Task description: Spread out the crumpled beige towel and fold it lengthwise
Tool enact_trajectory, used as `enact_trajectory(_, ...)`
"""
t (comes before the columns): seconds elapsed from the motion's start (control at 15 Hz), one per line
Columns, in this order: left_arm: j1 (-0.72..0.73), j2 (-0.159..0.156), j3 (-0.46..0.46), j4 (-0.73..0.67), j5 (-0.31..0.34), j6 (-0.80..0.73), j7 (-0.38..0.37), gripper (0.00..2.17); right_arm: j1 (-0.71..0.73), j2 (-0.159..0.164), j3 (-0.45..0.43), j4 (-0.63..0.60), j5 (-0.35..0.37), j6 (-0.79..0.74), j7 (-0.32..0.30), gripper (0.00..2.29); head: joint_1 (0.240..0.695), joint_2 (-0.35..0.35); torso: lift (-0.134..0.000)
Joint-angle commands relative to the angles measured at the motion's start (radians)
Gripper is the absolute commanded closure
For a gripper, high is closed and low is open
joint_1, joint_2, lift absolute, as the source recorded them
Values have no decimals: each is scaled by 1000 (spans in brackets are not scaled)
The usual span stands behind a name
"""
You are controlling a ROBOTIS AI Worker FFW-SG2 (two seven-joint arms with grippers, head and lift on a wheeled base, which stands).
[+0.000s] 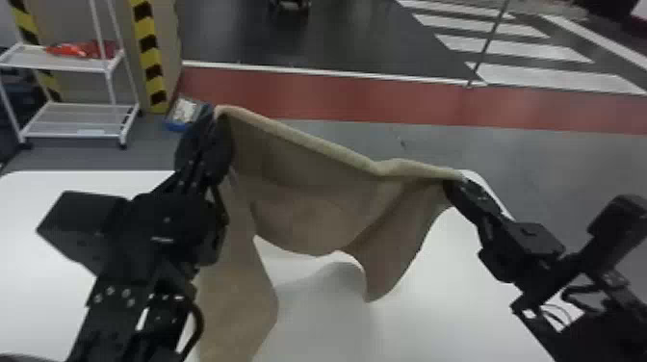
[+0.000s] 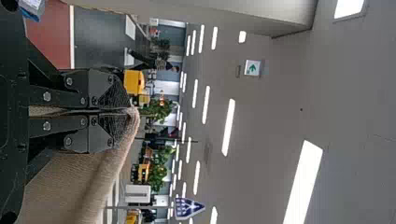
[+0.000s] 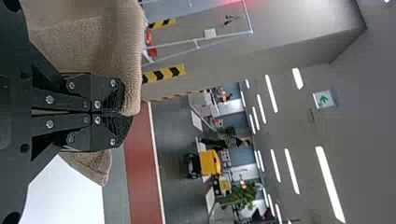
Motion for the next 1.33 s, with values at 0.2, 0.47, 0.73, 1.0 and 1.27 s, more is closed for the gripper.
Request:
enact_trajectory(0.2,31,19,4,-22,-16,-1,-1,1092,-103,-1,-96,43,-16,37,-24,1895,579,-280,-124)
enact_trajectory(0.47,23,33,-17,22,-33,8,-31,1089,-129,-2,-80,126,20,86,-24,1895,584,-312,-124)
enact_trajectory(0.73,-25,24,-98,137,-63,11,-49,721,-132,-1,-74,195,41,65,-24,1895,635,-338,-124)
enact_trajectory(1.0,-92,7,-160,271,-71,11,-52,262,-127,1,-123,227,32,58,-24,1895,669,-350,-124)
enact_trajectory(1.27,-123,-13,-164,354,-77,5,-52,259,-124,-1,-195,270,4,40,-21,1895,686,-350,-124)
